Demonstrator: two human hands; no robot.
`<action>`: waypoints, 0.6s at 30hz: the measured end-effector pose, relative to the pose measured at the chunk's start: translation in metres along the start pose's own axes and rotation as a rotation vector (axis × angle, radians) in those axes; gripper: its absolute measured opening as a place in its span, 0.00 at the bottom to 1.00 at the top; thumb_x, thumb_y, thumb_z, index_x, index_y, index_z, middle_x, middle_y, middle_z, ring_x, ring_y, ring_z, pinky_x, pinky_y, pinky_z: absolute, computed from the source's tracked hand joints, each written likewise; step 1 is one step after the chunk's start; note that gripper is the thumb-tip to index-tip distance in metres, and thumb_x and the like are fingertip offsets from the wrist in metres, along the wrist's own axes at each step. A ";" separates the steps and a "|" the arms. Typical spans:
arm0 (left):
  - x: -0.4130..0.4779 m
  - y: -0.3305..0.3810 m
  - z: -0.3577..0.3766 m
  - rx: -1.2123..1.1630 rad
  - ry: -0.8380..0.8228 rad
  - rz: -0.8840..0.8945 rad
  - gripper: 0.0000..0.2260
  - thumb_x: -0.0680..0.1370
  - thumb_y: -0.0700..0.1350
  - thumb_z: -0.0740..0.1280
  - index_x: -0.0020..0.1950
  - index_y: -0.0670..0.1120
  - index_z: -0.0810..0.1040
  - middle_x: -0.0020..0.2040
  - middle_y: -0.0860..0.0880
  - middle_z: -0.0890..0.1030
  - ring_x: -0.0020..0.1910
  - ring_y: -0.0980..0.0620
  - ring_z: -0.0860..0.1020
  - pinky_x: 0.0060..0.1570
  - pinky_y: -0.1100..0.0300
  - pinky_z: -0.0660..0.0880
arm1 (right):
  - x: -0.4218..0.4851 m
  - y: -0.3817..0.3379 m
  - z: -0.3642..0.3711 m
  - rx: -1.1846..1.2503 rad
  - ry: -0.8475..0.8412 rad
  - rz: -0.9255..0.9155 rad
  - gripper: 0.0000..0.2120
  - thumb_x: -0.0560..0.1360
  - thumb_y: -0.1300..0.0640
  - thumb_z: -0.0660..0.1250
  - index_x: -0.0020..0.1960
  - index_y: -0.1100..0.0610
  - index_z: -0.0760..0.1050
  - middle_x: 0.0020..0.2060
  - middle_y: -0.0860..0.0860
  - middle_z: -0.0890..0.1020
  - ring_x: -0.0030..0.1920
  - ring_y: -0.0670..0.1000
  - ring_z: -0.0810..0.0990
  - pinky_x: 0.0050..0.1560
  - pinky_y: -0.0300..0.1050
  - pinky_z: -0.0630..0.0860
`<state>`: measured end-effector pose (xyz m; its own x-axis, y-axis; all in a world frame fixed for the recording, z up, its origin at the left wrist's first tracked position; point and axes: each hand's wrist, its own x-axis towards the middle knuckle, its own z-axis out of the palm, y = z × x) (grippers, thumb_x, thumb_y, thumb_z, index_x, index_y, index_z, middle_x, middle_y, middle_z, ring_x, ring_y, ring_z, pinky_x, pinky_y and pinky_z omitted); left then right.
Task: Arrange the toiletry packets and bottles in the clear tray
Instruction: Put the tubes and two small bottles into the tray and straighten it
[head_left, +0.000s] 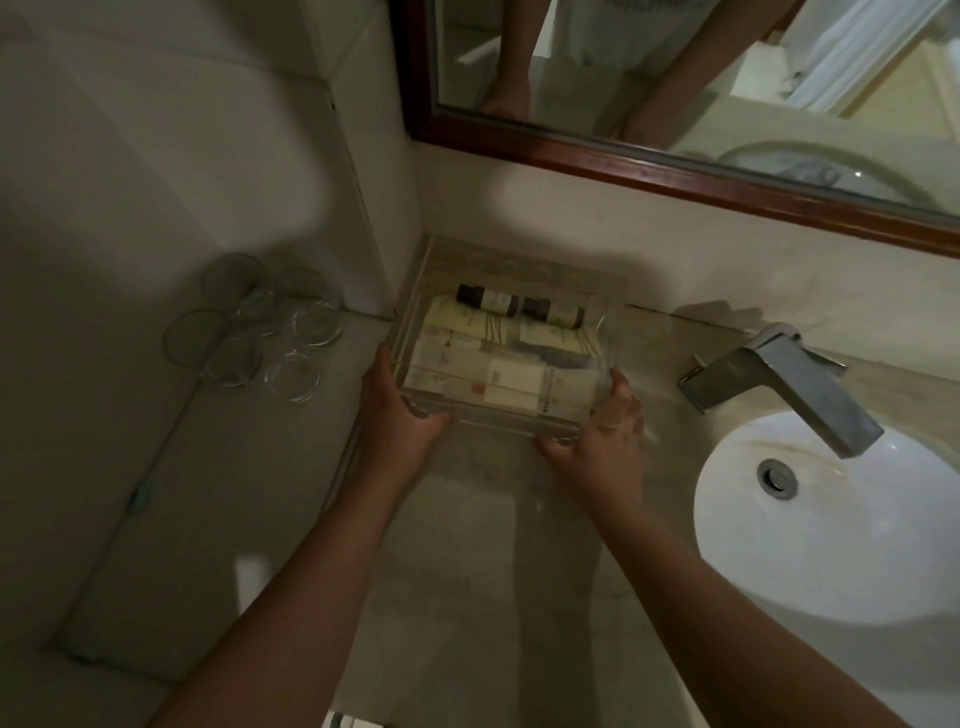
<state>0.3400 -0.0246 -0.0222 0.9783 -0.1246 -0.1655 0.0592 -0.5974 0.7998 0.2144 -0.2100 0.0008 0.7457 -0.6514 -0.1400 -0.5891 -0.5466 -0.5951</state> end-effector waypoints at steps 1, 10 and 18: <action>0.002 0.000 0.001 0.002 0.015 0.002 0.54 0.61 0.48 0.81 0.77 0.50 0.51 0.73 0.44 0.62 0.72 0.46 0.63 0.71 0.51 0.64 | 0.002 -0.001 0.000 0.000 0.002 0.013 0.56 0.64 0.43 0.78 0.77 0.52 0.44 0.73 0.58 0.59 0.73 0.59 0.58 0.71 0.56 0.62; 0.012 0.009 0.014 0.062 0.147 -0.023 0.47 0.59 0.50 0.80 0.73 0.46 0.60 0.68 0.42 0.67 0.68 0.42 0.64 0.66 0.52 0.64 | 0.021 0.000 0.001 0.010 0.008 0.107 0.54 0.64 0.37 0.76 0.77 0.49 0.47 0.72 0.56 0.62 0.71 0.60 0.64 0.66 0.62 0.71; 0.022 0.015 0.027 0.145 0.220 -0.071 0.43 0.60 0.51 0.80 0.69 0.44 0.63 0.65 0.40 0.68 0.63 0.38 0.66 0.63 0.47 0.66 | 0.034 0.007 -0.001 0.070 0.001 0.159 0.46 0.64 0.35 0.74 0.73 0.52 0.58 0.66 0.55 0.68 0.67 0.59 0.69 0.64 0.58 0.72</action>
<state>0.3569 -0.0573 -0.0294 0.9933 0.0874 -0.0760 0.1156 -0.7080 0.6967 0.2351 -0.2367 -0.0073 0.6449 -0.7270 -0.2360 -0.6764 -0.3990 -0.6191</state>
